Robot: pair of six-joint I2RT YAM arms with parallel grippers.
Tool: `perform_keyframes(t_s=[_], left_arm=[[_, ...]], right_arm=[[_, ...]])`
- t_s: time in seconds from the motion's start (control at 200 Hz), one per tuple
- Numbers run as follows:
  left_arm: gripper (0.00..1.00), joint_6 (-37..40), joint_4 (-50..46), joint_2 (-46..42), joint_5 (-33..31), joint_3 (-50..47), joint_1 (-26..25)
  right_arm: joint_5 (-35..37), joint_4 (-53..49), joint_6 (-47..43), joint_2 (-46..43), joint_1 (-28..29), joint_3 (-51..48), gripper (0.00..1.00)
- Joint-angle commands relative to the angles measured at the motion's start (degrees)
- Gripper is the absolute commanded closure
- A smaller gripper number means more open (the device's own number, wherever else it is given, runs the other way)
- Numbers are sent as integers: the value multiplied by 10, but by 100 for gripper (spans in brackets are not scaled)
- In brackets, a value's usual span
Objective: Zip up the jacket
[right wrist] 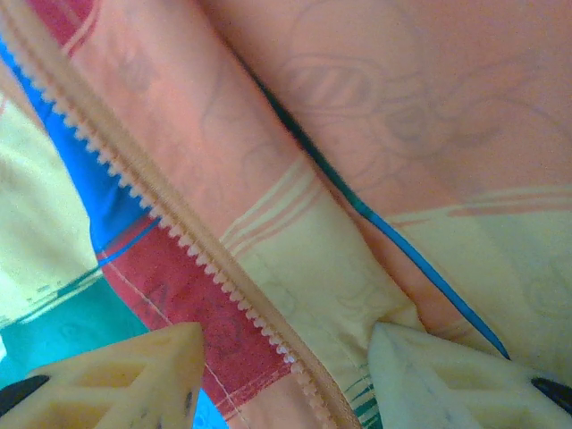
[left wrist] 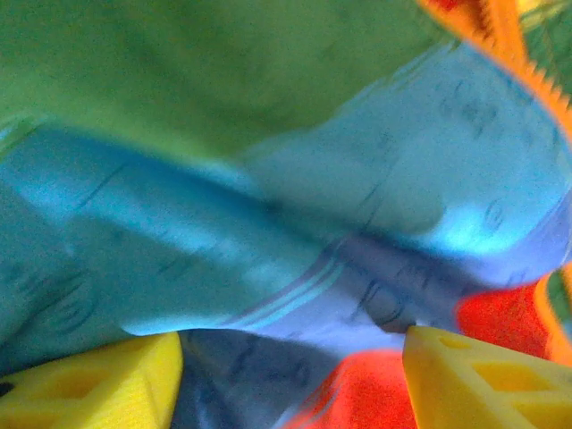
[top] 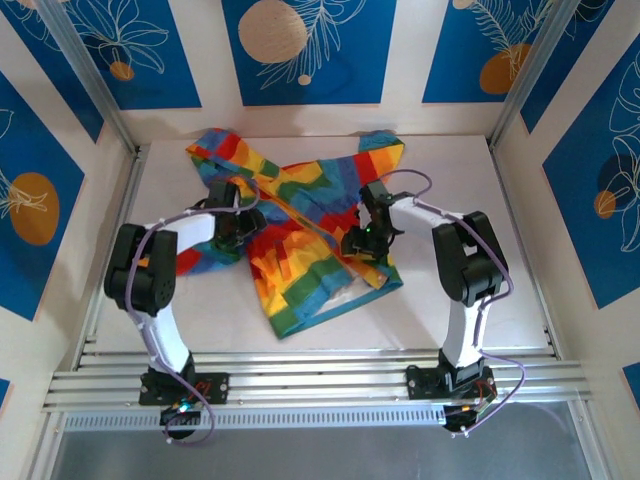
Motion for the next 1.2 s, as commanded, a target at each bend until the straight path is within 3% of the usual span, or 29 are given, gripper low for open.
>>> perform_keyframes(t_s=[0.0,0.22,0.285,0.41,0.55,0.795,0.98,1.105,1.195], left_arm=[[41,30,-36,43,32,64,-1],[44,87,-108,162,50,243,-34],[43,92,-119,193,64,288,-39],[42,130,-198,232,34,395,-38],[41,125,-206,225,35,419,-31],[43,142,-212,178,43,390,-30],[47,119,-170,136,72,316,-33],[48,90,-138,127,94,278,-36],[48,82,-135,139,105,276,-36]], right_arm=[[-18,9,32,-23,27,-35,48],[-26,25,53,-63,25,-71,50],[-64,21,49,-70,25,-62,52],[-94,-10,-9,-87,26,-8,52],[-78,-58,-31,-60,-7,79,51],[-59,-100,-48,112,-46,290,53],[-53,-153,-45,305,-51,554,57],[-66,-204,-8,433,-65,752,60],[-94,-195,41,481,-83,799,62]])
